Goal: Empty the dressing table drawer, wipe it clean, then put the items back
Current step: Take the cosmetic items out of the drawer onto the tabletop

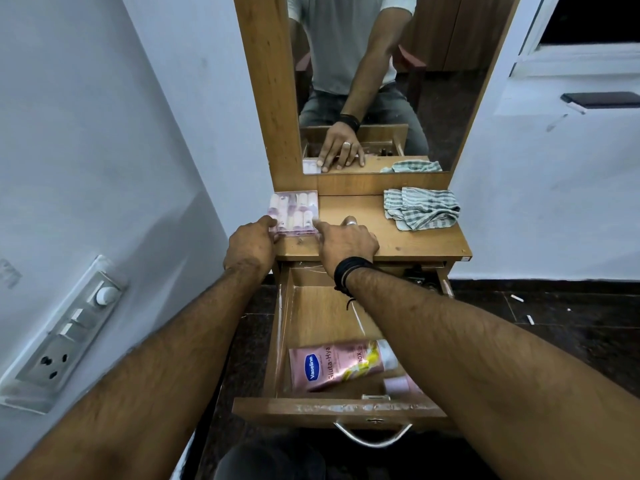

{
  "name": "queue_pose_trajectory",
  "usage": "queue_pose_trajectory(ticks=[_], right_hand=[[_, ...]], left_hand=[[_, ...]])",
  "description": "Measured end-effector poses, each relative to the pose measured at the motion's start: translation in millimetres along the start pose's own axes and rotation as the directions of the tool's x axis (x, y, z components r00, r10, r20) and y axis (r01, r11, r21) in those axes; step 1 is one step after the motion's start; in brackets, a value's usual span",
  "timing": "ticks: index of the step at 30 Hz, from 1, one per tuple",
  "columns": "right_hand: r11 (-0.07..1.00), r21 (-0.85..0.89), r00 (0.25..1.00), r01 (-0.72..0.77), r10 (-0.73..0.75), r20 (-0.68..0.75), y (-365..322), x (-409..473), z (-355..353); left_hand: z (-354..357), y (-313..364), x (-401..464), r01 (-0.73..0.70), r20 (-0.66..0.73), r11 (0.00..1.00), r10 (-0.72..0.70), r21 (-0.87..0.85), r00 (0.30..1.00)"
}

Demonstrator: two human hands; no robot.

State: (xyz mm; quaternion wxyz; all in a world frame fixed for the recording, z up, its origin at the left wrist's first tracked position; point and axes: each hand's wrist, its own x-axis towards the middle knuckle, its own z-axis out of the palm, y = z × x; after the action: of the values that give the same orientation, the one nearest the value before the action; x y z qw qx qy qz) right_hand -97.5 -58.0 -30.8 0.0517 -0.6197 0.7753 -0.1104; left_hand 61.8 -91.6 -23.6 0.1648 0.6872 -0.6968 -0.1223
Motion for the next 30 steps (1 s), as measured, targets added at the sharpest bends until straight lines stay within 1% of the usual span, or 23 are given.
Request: queue_pose_trajectory(ticks=[7,14,18,21,23,25,27,29,30], right_hand=[[1.000,0.013,0.999,0.007,-0.006,-0.043,3.7,2.4,10.5],[1.000,0.012,1.000,0.011,-0.011,-0.026,5.0,4.1,14.0],[0.996,0.074,0.998,0.045,-0.041,-0.056,3.6,3.5,12.2],[0.982,0.181,0.995,0.061,-0.045,-0.094,10.9,-2.5,4.1],[0.955,0.289,0.993,0.069,-0.037,-0.114,19.3,-8.8,-4.0],[0.934,0.335,0.988,0.125,-0.085,-0.131,26.1,-19.5,-10.1],[0.930,0.312,0.977,0.193,-0.153,-0.147,31.1,-34.6,-12.0],[0.930,0.289,0.973,0.226,-0.202,-0.111,35.8,-52.0,-11.7],[0.933,0.267,0.970,0.243,-0.232,-0.071,37.9,-60.5,-11.3]], left_hand=[[-2.7,2.9,2.7,-0.003,-0.011,1.000,0.003,0.011,1.000],[1.4,-0.2,1.9,0.011,-0.011,1.000,-0.011,-0.008,1.000],[0.6,0.7,-3.0,-0.025,0.018,1.000,0.025,-0.006,1.000],[-3.1,3.3,-13.6,-0.060,0.027,0.997,0.059,0.040,0.998],[-6.1,8.0,-24.8,-0.118,0.001,0.985,0.119,0.125,0.993],[-7.7,15.6,-39.6,-0.199,-0.019,0.962,0.206,0.189,0.978],[-4.8,22.9,-55.6,-0.281,0.031,0.936,0.281,0.210,0.959],[2.6,28.3,-73.5,-0.372,0.115,0.909,0.356,0.186,0.927],[7.4,30.1,-83.7,-0.406,0.152,0.900,0.384,0.156,0.911]])
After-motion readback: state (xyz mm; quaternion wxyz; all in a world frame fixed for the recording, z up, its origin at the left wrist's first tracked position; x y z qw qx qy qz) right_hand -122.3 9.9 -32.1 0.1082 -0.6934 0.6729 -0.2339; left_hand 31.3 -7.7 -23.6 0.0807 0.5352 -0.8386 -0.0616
